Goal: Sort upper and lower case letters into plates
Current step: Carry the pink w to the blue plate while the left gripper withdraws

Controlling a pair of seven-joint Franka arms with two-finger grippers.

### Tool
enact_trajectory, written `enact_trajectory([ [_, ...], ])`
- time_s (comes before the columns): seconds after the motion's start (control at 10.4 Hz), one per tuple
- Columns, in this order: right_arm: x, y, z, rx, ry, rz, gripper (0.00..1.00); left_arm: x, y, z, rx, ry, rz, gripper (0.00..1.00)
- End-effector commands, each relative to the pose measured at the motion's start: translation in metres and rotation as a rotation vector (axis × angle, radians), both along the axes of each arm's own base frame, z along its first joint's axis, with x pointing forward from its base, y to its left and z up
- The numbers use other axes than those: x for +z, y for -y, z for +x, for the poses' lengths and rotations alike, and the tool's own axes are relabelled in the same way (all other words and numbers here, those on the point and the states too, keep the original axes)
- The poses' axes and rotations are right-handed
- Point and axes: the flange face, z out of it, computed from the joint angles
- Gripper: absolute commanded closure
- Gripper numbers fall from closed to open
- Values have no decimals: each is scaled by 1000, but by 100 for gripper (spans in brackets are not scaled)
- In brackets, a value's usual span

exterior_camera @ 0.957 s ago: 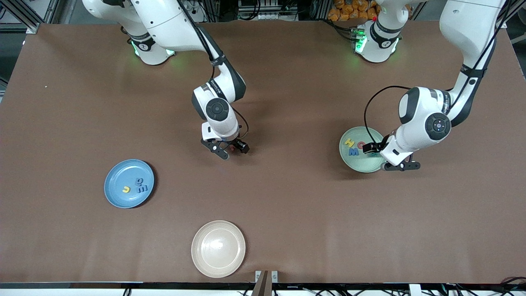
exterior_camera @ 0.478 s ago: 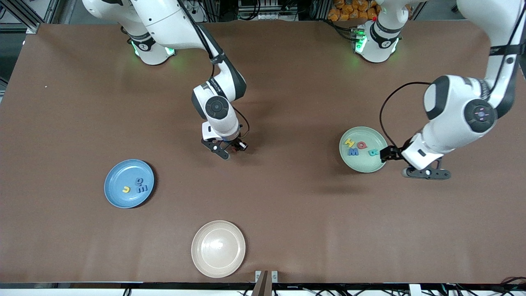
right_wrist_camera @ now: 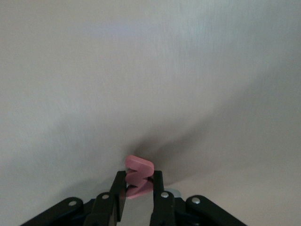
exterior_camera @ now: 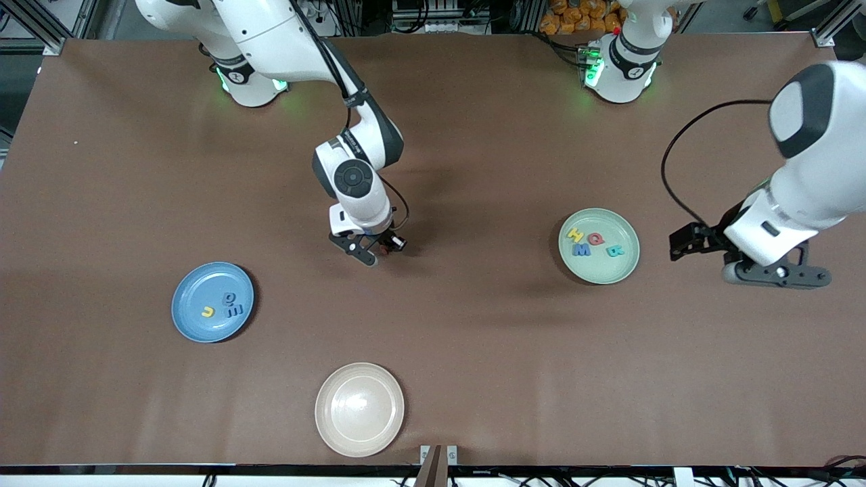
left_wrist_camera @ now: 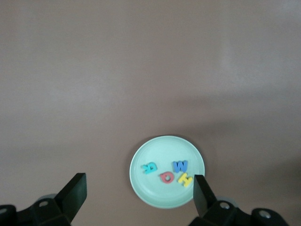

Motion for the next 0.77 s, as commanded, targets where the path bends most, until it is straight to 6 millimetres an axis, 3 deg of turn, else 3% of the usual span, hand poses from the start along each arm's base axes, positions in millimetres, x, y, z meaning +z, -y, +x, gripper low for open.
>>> enact_trajectory([
  [0.0,20,53,39,80,-3,-7,100,36,0,-4,-2,-53,3,0],
  [0.19,34,107,73,153,-7,-56,100,44,-4,-10,8,-54,14,0],
  [0.29,51,141,92,196,-9,-81,100,65,-2,-21,-12,-20,25,0],
  [0.38,56,175,103,242,-39,-98,100,73,7,-28,-29,-8,27,0],
  [0.48,57,215,113,288,-58,-106,100,83,21,-35,-47,-8,31,0],
  [0.67,57,299,128,373,-76,-101,100,91,14,-46,-23,-62,33,0],
])
